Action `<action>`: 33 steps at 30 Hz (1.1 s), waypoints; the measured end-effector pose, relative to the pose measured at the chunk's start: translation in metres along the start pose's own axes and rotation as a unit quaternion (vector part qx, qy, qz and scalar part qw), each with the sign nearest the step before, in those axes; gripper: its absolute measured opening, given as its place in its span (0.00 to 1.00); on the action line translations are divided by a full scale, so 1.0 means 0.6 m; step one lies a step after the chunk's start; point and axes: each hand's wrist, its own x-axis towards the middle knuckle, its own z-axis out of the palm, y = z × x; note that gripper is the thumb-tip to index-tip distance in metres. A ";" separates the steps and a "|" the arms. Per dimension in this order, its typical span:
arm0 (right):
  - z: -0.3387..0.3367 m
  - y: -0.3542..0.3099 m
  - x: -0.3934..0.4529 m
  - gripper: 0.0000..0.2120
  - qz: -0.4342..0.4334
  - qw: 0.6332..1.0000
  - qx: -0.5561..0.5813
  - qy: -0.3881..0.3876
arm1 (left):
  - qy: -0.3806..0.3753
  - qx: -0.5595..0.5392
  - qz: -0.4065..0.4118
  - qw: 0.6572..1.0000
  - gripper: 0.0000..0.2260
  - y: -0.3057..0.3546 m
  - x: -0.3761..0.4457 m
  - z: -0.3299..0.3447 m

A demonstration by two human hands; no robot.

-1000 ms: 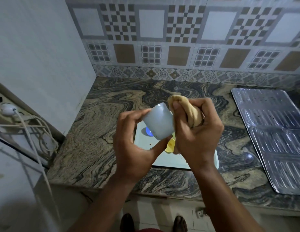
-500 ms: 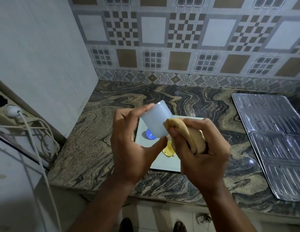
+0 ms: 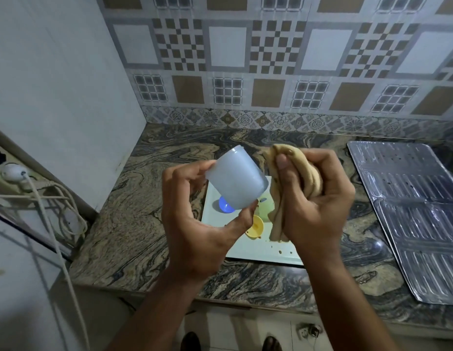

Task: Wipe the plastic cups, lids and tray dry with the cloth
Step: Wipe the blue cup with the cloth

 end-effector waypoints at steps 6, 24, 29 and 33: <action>0.010 -0.013 -0.057 0.08 -0.022 1.000 0.011 -0.002 | -0.004 -0.147 -0.055 0.988 0.31 -0.007 0.002 0.016; 0.020 -0.017 0.002 0.06 -0.010 0.997 -0.072 -0.028 | -0.015 0.027 0.057 0.998 0.28 -0.007 0.007 0.001; 0.007 -0.012 0.004 0.05 0.013 1.000 0.024 -0.010 | 0.007 -0.020 0.018 1.000 0.30 -0.012 0.006 0.002; 0.007 -0.021 -0.047 0.07 -0.017 0.998 0.051 -0.010 | 0.018 -0.159 -0.063 0.985 0.30 -0.002 0.011 0.013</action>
